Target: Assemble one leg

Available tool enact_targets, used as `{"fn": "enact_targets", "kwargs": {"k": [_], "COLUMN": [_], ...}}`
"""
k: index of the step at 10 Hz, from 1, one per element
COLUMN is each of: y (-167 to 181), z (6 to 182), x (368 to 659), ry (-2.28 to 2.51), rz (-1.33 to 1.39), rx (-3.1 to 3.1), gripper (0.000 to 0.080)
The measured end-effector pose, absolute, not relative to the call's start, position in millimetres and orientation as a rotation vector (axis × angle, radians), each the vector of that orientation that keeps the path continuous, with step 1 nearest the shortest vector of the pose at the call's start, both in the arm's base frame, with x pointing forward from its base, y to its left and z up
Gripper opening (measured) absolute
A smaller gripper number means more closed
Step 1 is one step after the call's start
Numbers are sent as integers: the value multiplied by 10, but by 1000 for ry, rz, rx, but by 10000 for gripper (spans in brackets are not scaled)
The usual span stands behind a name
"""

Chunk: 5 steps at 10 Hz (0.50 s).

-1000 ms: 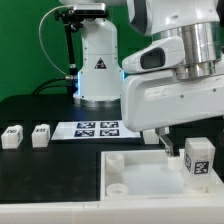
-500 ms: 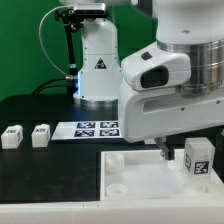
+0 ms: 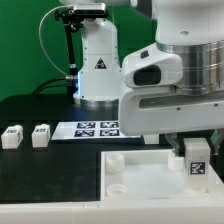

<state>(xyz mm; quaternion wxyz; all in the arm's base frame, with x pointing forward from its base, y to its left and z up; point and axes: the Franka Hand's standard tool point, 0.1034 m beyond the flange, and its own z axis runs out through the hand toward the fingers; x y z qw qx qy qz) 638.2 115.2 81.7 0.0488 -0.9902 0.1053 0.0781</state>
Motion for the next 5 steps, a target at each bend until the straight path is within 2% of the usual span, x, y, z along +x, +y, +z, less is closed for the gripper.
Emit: {"fn": "enact_targets", "kwargs": {"k": [5], "y": [1159], "z": [810], "x": [6378], "ry": [1319], "rz": [180], "rx": [-2708], "gripper": [292]}}
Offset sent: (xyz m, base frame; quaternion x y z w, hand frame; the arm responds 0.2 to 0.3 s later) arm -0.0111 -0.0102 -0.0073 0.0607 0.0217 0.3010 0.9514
